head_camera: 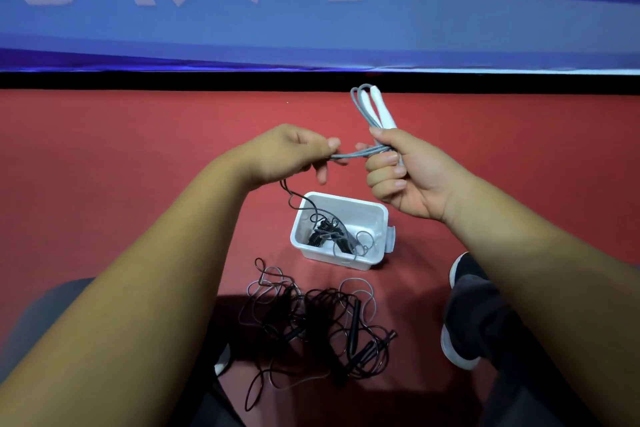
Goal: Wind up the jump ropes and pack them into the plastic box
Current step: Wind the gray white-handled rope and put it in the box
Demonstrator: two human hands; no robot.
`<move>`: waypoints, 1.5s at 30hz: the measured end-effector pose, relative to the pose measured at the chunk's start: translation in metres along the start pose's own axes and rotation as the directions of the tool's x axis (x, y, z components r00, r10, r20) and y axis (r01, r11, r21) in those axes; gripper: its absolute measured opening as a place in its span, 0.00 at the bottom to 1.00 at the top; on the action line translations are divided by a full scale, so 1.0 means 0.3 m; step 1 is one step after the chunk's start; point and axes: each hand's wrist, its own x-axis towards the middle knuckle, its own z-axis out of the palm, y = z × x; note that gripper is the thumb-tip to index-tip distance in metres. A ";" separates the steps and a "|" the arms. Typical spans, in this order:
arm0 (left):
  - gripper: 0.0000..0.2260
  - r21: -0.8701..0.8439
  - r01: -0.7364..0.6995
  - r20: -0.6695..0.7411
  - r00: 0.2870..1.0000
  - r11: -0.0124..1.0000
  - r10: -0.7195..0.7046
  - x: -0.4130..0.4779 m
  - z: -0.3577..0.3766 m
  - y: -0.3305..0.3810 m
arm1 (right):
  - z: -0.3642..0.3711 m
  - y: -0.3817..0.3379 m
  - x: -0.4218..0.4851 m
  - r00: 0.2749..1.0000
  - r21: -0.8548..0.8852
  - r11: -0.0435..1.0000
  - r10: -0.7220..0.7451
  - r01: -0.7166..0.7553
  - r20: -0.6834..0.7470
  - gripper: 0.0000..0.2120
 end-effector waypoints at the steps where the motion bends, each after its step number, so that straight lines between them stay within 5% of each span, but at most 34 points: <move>1: 0.16 0.035 0.002 0.015 1.000 0.999 -0.003 -0.002 -0.003 -0.004 | -0.004 -0.002 -0.001 1.000 0.002 1.000 -0.004 0.004 -0.007 0.13; 6: 0.07 0.082 -0.059 0.013 0.998 0.995 0.058 0.012 -0.029 -0.041 | -0.016 -0.005 -0.004 0.994 -0.026 0.998 0.063 -0.061 0.087 0.15; 11: 0.09 0.206 -0.117 -0.053 0.990 0.972 0.130 0.021 -0.038 -0.057 | -0.016 -0.004 -0.030 0.976 -0.132 0.982 0.154 -0.134 0.152 0.28; 20: 0.11 0.109 -0.093 0.015 0.996 0.990 0.092 0.029 0.065 -0.039 | -0.024 0.065 -0.036 0.786 -0.334 0.877 0.466 -0.346 0.406 0.22; 26: 0.08 -0.184 -0.129 0.115 0.982 0.974 0.152 0.012 0.059 -0.043 | -0.013 0.091 -0.033 0.666 -0.449 0.780 0.616 -0.437 0.421 0.07; 30: 0.07 -0.280 -0.041 0.148 0.985 0.959 0.086 0.030 0.051 -0.040 | 0.000 0.098 -0.038 0.586 -0.617 0.673 0.712 -0.408 0.388 0.30; 33: 0.07 -0.279 -0.038 0.167 0.982 0.960 0.087 0.035 0.044 -0.035 | -0.012 0.108 -0.028 0.581 -0.533 0.689 0.715 -0.491 0.388 0.06; 45: 0.09 -0.185 -0.131 0.137 0.978 0.974 0.157 0.027 0.029 0.024 | -0.049 0.122 -0.017 0.727 -0.553 0.692 0.654 -0.465 0.207 0.06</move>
